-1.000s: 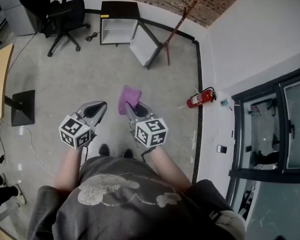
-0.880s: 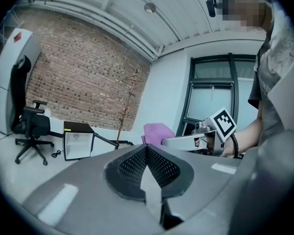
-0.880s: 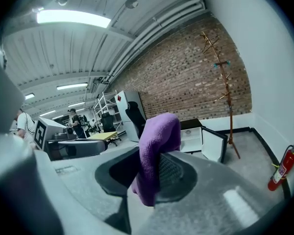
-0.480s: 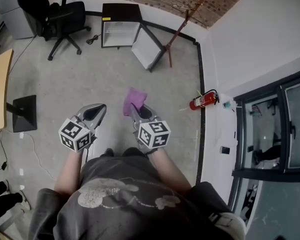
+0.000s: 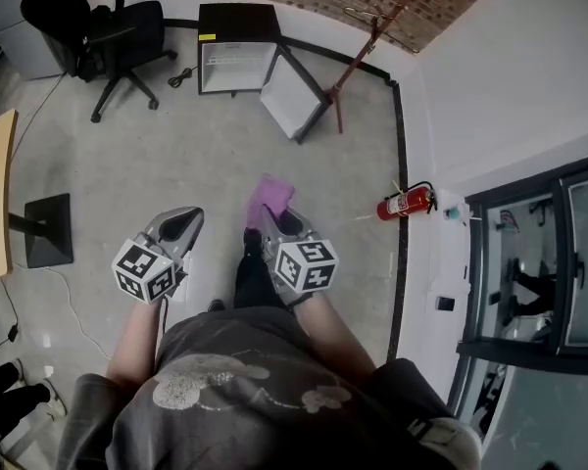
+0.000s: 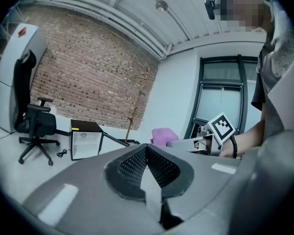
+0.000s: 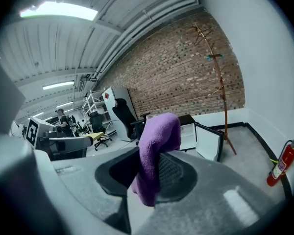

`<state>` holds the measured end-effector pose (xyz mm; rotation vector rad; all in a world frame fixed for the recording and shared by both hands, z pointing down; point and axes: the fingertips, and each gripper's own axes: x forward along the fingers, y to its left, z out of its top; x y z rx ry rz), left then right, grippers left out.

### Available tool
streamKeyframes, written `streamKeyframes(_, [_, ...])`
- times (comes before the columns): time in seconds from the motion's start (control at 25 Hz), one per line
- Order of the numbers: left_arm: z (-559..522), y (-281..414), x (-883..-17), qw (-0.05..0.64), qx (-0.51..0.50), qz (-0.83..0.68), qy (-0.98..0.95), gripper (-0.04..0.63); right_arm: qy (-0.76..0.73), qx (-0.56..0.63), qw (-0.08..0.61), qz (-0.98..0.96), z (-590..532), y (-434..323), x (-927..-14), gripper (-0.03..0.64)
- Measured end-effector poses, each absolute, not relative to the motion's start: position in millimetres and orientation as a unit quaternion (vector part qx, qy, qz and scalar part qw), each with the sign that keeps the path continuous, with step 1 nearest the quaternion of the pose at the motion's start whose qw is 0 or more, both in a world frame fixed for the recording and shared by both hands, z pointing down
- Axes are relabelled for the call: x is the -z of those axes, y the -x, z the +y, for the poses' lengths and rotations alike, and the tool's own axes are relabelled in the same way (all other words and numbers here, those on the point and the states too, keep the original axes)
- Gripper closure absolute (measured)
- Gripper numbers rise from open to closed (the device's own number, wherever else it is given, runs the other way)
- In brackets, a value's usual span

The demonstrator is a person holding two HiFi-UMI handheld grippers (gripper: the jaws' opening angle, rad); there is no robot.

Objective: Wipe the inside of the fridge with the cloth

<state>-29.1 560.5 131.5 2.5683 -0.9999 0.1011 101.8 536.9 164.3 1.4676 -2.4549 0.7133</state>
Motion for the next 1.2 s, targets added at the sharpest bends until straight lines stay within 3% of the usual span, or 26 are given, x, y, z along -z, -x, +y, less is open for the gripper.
streamKeyframes(0.72, [356, -23, -132, 0.19, -0.06, -0.405, -0.892, 0.578, -0.453, -0.268, 0.106, -0.843, 323, -171, -176, 0.54])
streamKeyframes(1.2, [279, -6, -123, 0.185, -0.046, -0.457, -0.869, 0.578, -0.428, -0.276, 0.125, -0.852, 256, -169, -189, 0.54])
